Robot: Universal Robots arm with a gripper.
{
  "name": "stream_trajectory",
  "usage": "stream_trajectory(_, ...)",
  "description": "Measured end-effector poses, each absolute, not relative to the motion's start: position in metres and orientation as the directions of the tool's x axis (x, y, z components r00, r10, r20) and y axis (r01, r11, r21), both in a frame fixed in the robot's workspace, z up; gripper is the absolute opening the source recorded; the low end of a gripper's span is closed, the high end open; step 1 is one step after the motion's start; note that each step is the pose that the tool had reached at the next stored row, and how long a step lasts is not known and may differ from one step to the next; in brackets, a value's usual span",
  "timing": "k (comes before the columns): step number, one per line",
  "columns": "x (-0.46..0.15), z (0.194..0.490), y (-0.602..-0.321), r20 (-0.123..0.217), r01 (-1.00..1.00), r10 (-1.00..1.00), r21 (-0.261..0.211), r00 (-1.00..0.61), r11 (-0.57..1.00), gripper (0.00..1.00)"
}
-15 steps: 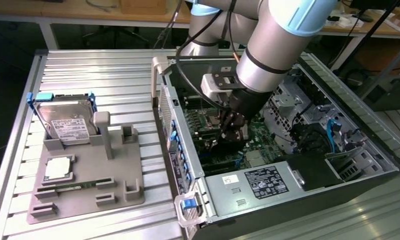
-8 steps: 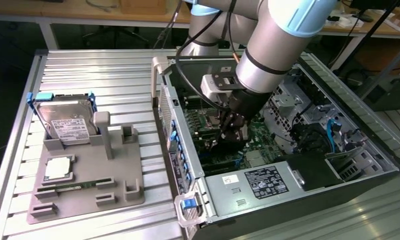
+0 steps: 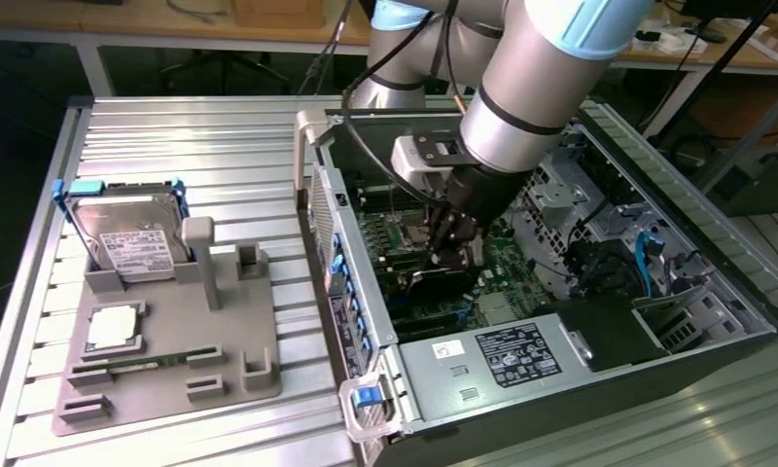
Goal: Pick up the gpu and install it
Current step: 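Press down on the gpu until it lock into place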
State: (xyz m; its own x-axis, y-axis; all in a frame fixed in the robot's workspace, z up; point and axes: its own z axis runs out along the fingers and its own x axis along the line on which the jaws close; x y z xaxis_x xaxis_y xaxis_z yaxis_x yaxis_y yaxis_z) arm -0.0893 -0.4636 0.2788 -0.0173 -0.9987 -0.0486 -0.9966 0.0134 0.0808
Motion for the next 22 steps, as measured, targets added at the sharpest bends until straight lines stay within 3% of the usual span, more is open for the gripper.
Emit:
stream_trajectory(1,-0.092,0.292,-0.464,-0.049,-0.997,-0.999,0.081,-0.017,0.013,0.11)
stream_trajectory(4,-0.126,0.293,-0.458,-0.048,-0.997,-0.999,0.082,-0.017,0.013,0.11)
stream_trajectory(6,-0.146,0.293,-0.455,-0.048,-0.993,-0.999,0.115,-0.019,0.013,0.11)
stream_trajectory(22,-0.153,0.302,-0.455,-0.038,-0.992,-0.999,0.122,-0.019,0.015,0.11)
